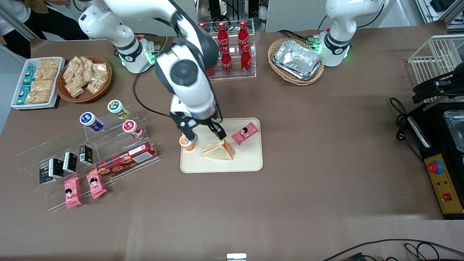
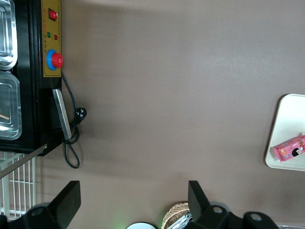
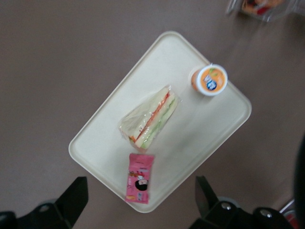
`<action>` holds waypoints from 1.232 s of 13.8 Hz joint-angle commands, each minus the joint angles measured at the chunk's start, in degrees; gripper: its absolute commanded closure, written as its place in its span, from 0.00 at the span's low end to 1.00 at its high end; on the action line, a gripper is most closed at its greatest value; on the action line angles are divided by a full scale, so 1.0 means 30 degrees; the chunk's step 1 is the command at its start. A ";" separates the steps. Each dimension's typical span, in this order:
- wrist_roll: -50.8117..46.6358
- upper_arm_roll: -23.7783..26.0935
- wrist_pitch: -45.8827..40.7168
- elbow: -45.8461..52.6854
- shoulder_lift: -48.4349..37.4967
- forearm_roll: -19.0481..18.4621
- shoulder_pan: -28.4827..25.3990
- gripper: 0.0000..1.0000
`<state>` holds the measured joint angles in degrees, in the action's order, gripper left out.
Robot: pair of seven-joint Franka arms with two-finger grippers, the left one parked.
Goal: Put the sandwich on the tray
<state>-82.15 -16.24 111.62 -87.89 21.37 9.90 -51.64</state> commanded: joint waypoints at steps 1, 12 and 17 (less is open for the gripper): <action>0.6502 0.0167 -0.3125 -0.0440 -0.3216 -0.1684 0.1358 0.00; 2.7060 0.3782 -0.6007 -0.0411 -0.6037 -0.2861 1.4200 0.00; 2.7031 0.7345 -0.6065 -0.0411 -0.6038 -0.2949 1.8820 0.00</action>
